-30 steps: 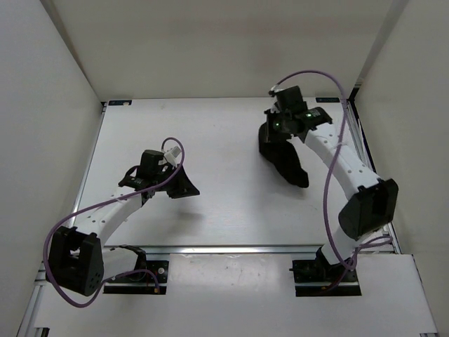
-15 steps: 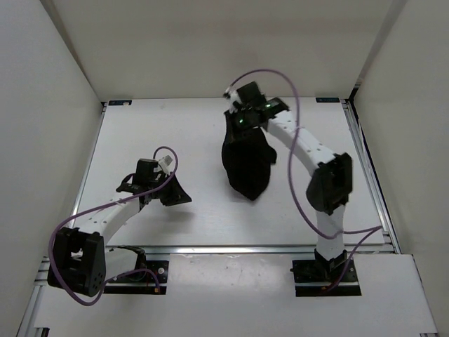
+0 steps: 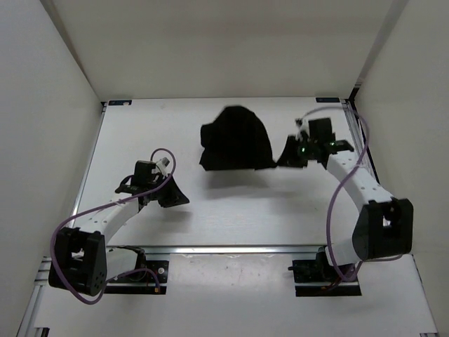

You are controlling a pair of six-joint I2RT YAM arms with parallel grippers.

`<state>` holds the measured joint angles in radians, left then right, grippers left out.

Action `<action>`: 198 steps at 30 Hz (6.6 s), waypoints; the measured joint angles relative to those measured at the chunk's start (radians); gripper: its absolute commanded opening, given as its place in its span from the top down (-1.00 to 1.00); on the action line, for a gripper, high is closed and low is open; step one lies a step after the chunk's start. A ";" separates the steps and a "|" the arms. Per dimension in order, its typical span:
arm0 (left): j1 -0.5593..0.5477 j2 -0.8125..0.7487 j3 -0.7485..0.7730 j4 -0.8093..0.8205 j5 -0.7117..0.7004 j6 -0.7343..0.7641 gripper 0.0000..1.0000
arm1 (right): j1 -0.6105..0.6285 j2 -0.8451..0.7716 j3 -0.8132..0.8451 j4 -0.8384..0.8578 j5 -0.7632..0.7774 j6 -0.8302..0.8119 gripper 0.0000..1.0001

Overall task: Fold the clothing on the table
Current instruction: Flatten the skirt out

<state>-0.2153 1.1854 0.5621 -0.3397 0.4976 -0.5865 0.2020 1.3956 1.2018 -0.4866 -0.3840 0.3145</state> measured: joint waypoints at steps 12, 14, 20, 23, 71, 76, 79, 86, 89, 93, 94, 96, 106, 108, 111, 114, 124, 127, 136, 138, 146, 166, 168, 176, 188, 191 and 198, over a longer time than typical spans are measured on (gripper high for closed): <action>0.002 0.000 -0.048 0.027 -0.004 -0.024 0.64 | -0.021 -0.169 -0.214 -0.290 0.162 0.015 -0.06; -0.021 0.031 -0.035 0.039 -0.004 -0.036 0.64 | -0.002 -0.132 -0.155 -0.267 0.182 0.016 -0.06; -0.065 0.087 0.016 0.077 -0.003 -0.058 0.64 | 0.098 0.101 0.013 -0.219 0.221 -0.018 -0.03; -0.070 0.096 0.027 0.095 -0.002 -0.069 0.64 | 0.103 0.225 0.115 -0.172 0.229 -0.042 -0.01; -0.038 0.088 0.023 0.053 0.009 -0.061 0.63 | 0.045 0.477 0.194 0.106 0.024 0.109 1.00; -0.030 0.076 0.006 0.064 0.010 -0.065 0.64 | 0.116 0.242 0.190 0.139 0.006 0.125 1.00; -0.022 0.070 -0.009 0.072 0.011 -0.068 0.63 | 0.193 0.077 0.165 0.176 0.005 0.134 1.00; -0.020 0.067 -0.027 0.092 0.015 -0.075 0.63 | 0.198 -0.050 0.076 0.201 -0.020 0.153 1.00; -0.020 0.066 -0.028 0.094 0.016 -0.076 0.65 | 0.181 -0.041 0.058 0.167 -0.019 0.153 0.99; -0.020 0.061 -0.028 0.094 0.016 -0.076 0.63 | 0.124 -0.040 0.060 0.141 0.018 0.148 0.99; -0.020 0.059 -0.028 0.094 0.017 -0.076 0.63 | 0.103 -0.040 0.060 0.134 0.036 0.146 1.00; -0.022 0.058 -0.028 0.094 0.018 -0.076 0.64 | 0.058 -0.039 0.075 0.111 0.061 0.145 1.00; -0.030 0.058 -0.028 0.093 0.019 -0.071 0.63 | 0.157 -0.070 0.166 0.179 0.090 0.079 0.99; -0.030 0.058 -0.028 0.093 0.019 -0.069 0.63 | 0.255 -0.075 0.166 0.167 0.083 0.041 0.99; -0.028 0.058 -0.029 0.093 0.019 -0.064 0.62 | 0.414 -0.074 0.159 0.105 0.082 -0.025 1.00; -0.020 0.058 -0.029 0.089 0.019 -0.053 0.63 | 0.567 -0.073 0.126 -0.004 0.059 -0.093 0.32; 0.017 0.073 -0.053 0.068 0.019 -0.032 0.71 | 0.535 -0.152 0.018 -0.285 0.115 -0.130 0.12; -0.001 0.099 -0.045 0.081 0.023 -0.050 0.84 | 0.327 -0.211 -0.042 -0.213 0.129 -0.070 0.39; -0.286 0.288 0.262 0.091 -0.061 -0.057 0.84 | 0.146 -0.010 -0.230 -0.072 0.206 0.071 0.31; -0.335 0.301 0.277 0.100 -0.074 -0.043 0.68 | 0.129 0.028 -0.254 -0.072 0.205 0.074 0.16; -0.410 0.303 0.158 0.028 -0.155 -0.011 0.61 | 0.133 0.064 -0.373 -0.071 0.193 0.074 0.06; -0.426 0.300 0.081 0.034 -0.145 0.031 0.77 | -0.054 -0.050 -0.710 0.232 -0.137 0.175 0.30; -0.425 0.300 0.081 0.034 -0.143 0.031 0.79 | -0.055 -0.014 -0.754 0.331 -0.230 0.196 0.62; -0.380 0.296 0.073 0.033 -0.121 0.034 0.71 | -0.114 0.024 -0.794 0.465 -0.436 0.224 1.00; -0.129 0.210 0.107 0.014 -0.225 0.078 0.59 | -0.056 -0.281 -0.284 -0.041 0.087 0.051 1.00; -0.132 0.210 0.098 0.023 -0.224 0.077 0.59 | 0.038 -0.209 -0.254 -0.072 0.147 0.049 0.99; -0.138 0.214 0.080 0.030 -0.219 0.076 0.60 | 0.271 0.170 -0.072 -0.065 0.113 0.055 1.00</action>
<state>-0.3538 1.3991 0.6422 -0.3096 0.2783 -0.5102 0.4732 1.5658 1.1294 -0.5518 -0.2714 0.3698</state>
